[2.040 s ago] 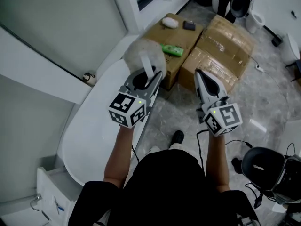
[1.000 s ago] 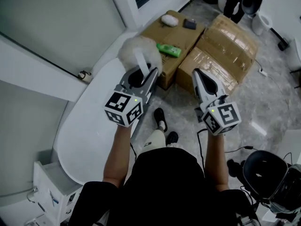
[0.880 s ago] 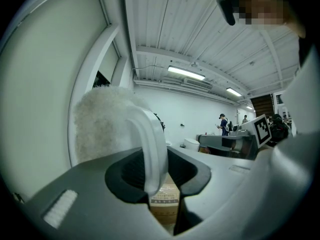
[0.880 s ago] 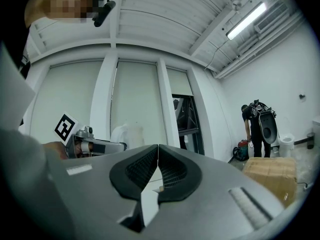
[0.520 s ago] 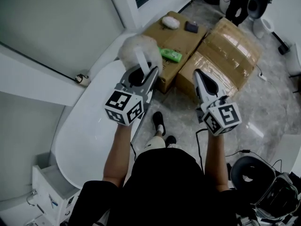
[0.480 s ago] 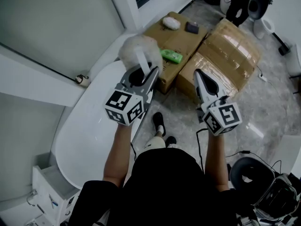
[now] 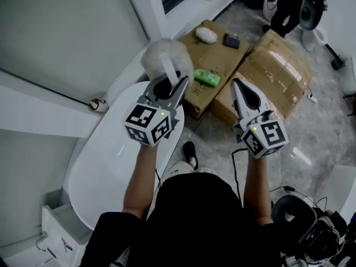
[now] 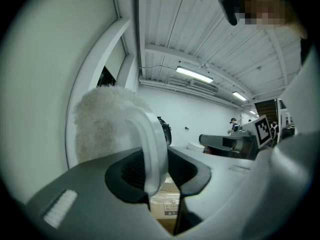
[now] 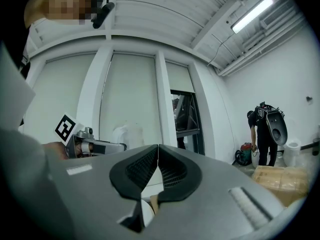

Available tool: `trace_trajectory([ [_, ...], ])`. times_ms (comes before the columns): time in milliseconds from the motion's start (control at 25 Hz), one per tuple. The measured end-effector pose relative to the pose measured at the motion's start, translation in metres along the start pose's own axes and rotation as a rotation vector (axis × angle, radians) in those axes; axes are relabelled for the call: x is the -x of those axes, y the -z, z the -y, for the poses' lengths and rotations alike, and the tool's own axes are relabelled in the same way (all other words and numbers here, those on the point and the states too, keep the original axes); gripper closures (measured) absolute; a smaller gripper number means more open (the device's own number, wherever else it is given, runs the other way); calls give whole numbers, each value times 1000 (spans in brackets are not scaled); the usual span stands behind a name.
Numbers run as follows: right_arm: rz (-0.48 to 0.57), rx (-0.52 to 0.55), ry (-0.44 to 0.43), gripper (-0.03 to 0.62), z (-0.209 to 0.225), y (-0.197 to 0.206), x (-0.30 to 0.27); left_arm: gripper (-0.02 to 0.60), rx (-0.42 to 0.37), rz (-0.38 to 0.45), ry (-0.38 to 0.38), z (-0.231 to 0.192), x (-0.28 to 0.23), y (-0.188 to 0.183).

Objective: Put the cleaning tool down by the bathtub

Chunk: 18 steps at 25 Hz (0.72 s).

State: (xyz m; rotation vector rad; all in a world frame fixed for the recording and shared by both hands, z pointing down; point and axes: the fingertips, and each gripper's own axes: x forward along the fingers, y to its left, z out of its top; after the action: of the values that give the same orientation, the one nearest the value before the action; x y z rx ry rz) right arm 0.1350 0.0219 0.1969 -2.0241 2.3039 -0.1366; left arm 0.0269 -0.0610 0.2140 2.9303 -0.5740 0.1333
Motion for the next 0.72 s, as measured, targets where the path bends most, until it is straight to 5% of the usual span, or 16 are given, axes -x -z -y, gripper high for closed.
trace_trajectory([
  [720,-28,20,21,585,5,11,-70,486,42,-1,55,-62,-36,6],
])
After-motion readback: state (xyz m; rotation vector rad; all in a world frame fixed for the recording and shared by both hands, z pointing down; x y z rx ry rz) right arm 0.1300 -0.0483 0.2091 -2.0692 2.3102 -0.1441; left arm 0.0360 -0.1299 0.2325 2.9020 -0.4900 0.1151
